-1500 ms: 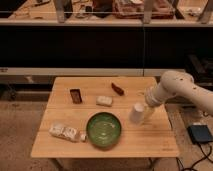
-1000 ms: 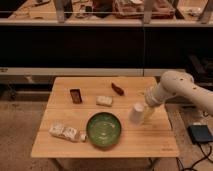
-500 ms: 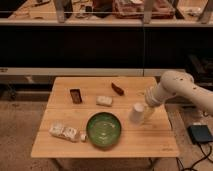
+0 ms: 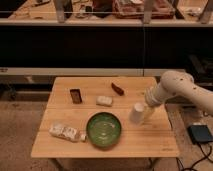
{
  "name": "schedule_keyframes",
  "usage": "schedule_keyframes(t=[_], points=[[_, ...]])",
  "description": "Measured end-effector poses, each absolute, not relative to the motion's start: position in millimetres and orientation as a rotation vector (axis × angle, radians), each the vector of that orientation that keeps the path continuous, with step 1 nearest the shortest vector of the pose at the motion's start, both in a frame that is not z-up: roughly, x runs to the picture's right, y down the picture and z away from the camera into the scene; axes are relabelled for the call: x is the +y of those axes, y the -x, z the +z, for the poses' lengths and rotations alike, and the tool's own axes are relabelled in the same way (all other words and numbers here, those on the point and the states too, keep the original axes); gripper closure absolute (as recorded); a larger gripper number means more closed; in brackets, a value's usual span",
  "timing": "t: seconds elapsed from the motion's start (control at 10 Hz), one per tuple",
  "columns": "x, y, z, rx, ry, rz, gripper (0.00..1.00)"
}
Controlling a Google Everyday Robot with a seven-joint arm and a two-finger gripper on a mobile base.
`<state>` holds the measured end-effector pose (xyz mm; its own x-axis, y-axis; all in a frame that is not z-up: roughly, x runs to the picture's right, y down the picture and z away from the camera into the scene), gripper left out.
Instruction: Knock the eraser over
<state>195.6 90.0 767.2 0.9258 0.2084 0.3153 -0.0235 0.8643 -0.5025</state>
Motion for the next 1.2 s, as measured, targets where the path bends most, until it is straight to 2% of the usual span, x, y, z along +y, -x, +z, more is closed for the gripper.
schedule_keyframes(t=[0.4, 1.0, 1.2], points=[[87.3, -195.3, 767.5, -0.374, 0.509, 0.122, 0.20], [-27.3, -89.4, 767.3, -0.521, 0.355, -0.012, 0.21], [-50.5, -42.0, 772.1, -0.603, 0.312, -0.024, 0.37]])
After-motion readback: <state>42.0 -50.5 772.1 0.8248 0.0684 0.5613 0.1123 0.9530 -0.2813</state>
